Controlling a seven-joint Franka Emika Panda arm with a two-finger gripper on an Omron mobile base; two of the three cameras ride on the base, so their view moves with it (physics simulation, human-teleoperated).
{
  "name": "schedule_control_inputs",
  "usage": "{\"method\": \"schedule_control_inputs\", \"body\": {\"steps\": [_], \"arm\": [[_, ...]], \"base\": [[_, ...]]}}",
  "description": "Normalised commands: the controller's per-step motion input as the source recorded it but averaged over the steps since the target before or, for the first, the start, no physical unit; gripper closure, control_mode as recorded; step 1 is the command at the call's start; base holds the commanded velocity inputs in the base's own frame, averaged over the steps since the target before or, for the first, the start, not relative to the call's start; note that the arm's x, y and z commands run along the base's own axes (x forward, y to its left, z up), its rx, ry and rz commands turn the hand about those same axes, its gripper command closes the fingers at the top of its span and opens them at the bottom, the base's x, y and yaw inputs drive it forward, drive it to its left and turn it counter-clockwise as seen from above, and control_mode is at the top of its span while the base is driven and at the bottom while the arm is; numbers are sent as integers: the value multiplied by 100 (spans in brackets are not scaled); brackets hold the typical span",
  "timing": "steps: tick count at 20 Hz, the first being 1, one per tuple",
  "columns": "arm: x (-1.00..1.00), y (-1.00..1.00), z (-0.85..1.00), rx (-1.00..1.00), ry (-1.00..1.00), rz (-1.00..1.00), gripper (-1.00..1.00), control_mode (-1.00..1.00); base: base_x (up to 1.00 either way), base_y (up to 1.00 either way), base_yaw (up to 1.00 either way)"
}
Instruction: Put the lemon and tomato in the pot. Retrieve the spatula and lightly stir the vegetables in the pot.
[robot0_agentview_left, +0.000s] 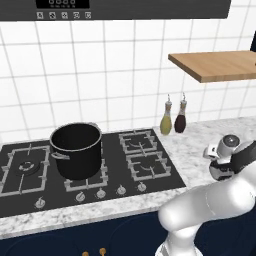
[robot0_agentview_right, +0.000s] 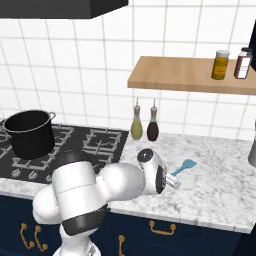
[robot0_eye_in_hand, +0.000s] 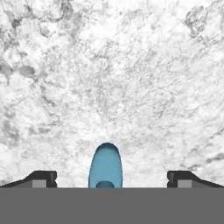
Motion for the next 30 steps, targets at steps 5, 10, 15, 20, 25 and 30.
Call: {"method": "schedule_control_inputs", "body": {"steps": [5, 10, 15, 20, 25, 30], "arm": [[24, -13, -31, 0, 1, 1, -100, -100], [2, -4, -39, 0, 2, 0, 100, -100], [-14, 0, -7, 0, 1, 0, 100, -100], [-11, -3, 82, 13, 0, 0, 100, -100], [-11, -2, 100, 29, 0, -4, 100, -100], [-19, 20, 100, 32, 0, -11, 100, -100]], "base": [[0, 0, 0], [0, 0, 0], [0, 0, 0], [0, 0, 0], [0, 0, 0], [0, 0, 0]]}}
